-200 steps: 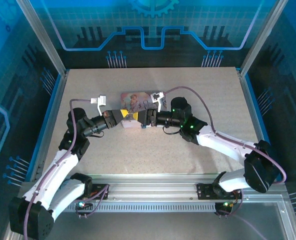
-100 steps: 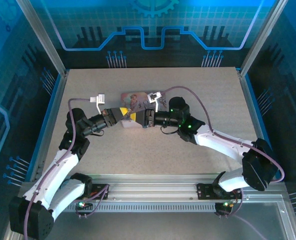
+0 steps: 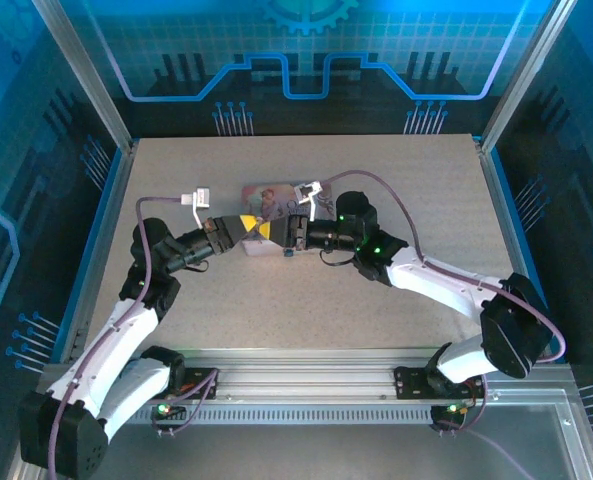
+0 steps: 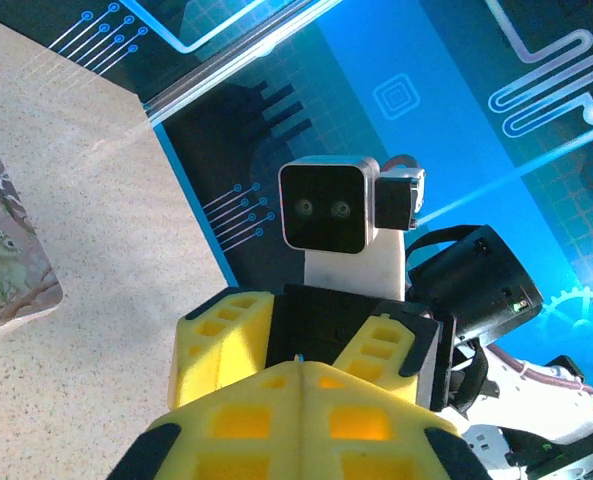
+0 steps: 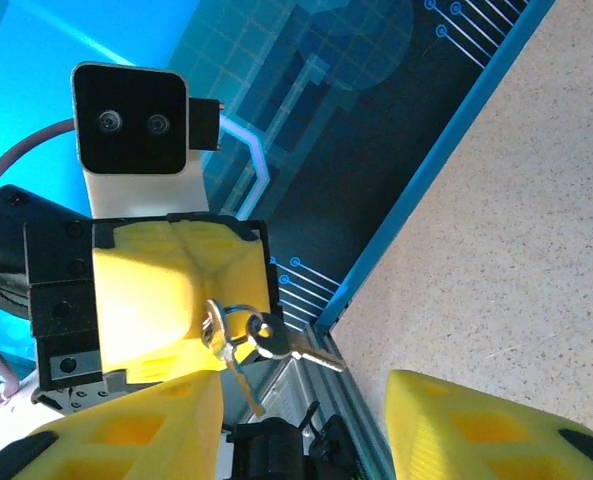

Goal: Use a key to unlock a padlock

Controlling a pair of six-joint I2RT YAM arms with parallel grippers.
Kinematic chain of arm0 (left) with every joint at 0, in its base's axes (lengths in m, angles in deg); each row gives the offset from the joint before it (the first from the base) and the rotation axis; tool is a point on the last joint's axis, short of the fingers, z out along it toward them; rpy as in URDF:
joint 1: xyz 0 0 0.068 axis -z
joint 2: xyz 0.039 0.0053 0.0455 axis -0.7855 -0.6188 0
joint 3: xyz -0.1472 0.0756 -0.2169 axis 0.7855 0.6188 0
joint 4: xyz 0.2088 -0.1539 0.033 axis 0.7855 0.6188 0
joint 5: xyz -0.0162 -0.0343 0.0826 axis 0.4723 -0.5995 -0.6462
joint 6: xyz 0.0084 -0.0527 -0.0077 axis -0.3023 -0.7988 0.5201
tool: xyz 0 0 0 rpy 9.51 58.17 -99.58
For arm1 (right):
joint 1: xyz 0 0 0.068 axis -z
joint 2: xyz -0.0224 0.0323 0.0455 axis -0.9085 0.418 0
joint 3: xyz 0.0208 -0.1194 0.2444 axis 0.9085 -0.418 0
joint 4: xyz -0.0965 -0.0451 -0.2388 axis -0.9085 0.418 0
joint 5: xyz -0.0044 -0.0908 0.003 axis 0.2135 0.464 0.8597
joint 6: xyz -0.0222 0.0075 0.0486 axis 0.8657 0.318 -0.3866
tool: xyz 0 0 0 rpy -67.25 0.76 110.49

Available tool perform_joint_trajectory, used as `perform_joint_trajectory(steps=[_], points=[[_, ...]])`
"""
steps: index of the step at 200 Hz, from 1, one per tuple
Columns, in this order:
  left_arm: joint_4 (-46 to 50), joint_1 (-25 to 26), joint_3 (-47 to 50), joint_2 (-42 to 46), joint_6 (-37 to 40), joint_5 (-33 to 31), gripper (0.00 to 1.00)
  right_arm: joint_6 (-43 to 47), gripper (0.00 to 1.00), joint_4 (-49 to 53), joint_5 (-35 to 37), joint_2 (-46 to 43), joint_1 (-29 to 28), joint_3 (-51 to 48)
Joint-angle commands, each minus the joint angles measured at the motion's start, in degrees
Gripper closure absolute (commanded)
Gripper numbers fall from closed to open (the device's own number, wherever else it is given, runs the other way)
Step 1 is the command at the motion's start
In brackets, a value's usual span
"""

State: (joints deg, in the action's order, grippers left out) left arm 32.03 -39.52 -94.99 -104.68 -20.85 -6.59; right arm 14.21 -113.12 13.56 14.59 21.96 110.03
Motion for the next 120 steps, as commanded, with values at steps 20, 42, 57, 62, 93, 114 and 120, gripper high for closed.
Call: perform_joint_trajectory(steps=[20, 42, 57, 62, 93, 114, 120], points=[[-2.91, -0.17, 1.32, -0.3, -1.8, 1.79, 1.0, -1.86, 0.54, -3.14, -0.86, 0.64, 0.56, 2.73], [-3.36, -0.12, 1.89, -0.6, -1.91, 1.82, 1.0, -2.23, 0.55, -3.52, -1.19, 0.73, 0.62, 3.02], [-3.79, -0.17, 2.25, -0.92, -2.19, 1.91, 1.0, -2.49, 0.57, -3.78, -1.32, 0.89, 0.66, 3.14], [-3.88, -0.12, 2.35, -0.92, -2.25, 1.91, 1.0, -2.6, 0.59, -3.85, -1.32, 0.85, 0.66, 3.11], [-4.23, -0.12, 2.56, -1.04, -2.43, 1.94, 1.0, -2.86, 0.74, -4.1, -1.78, 1.18, 0.62, 3.42], [-4.25, -0.17, 2.65, -1.03, -2.26, 1.95, 1.0, -3.03, 0.85, -4.21, -2.01, 1.52, 0.62, 3.47], [-4.24, -0.12, 2.71, -1.03, -2.26, 1.85, 1.0, -3.09, 0.87, -4.26, -2.1, 1.46, 0.57, 3.52]])
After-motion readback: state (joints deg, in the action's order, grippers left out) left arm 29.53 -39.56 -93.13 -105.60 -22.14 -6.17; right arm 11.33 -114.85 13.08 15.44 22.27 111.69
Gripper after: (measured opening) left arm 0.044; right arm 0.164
